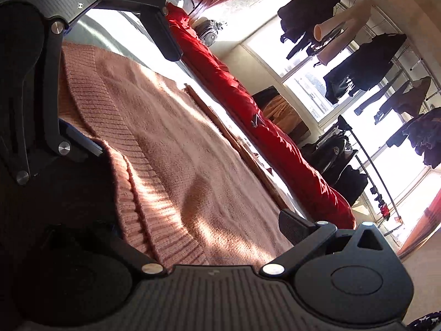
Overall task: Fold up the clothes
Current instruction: 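Carry the held hem over the sweater body toward the collar with both grippers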
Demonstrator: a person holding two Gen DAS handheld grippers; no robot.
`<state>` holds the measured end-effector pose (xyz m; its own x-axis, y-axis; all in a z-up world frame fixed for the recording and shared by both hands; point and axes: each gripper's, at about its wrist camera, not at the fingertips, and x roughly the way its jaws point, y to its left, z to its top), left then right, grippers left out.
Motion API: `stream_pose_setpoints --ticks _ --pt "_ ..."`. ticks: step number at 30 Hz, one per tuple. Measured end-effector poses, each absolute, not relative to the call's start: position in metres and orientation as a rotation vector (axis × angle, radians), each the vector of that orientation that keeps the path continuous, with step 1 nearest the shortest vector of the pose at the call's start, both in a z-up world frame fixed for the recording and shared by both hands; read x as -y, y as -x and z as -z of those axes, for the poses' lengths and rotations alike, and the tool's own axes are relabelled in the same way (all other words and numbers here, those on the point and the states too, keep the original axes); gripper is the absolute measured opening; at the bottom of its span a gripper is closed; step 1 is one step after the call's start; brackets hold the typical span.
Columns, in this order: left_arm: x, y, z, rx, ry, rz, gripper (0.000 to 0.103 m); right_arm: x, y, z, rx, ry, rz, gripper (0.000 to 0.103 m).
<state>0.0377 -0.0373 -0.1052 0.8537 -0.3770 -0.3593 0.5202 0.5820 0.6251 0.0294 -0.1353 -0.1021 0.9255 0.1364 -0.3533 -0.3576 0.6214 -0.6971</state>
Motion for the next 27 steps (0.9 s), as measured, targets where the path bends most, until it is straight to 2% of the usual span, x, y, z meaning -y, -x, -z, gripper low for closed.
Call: stream_pose_setpoints --ticks 7,11,20,24,26,27 --pt "0.052 -0.042 0.112 -0.210 -0.773 0.561 0.102 0.150 -0.035 0.098 -0.283 0.876 -0.195 0.103" --pt "0.060 -0.045 0.117 -0.183 -0.879 0.488 0.102 0.155 -0.037 0.097 -0.285 0.885 -0.178 0.103" --pt "0.013 -0.043 0.121 -0.258 -1.062 0.310 0.101 0.182 -0.036 0.099 -0.342 0.876 -0.157 0.103" --pt "0.009 -0.036 0.119 -0.274 -1.133 0.329 0.088 0.188 -0.036 0.106 -0.406 0.902 -0.195 0.096" --pt "0.009 -0.033 0.121 -0.270 -1.190 0.350 0.078 0.188 -0.035 0.106 -0.430 0.911 -0.226 0.083" --pt "0.009 -0.032 0.122 -0.268 -1.217 0.362 0.077 0.189 -0.034 0.106 -0.438 0.915 -0.235 0.082"
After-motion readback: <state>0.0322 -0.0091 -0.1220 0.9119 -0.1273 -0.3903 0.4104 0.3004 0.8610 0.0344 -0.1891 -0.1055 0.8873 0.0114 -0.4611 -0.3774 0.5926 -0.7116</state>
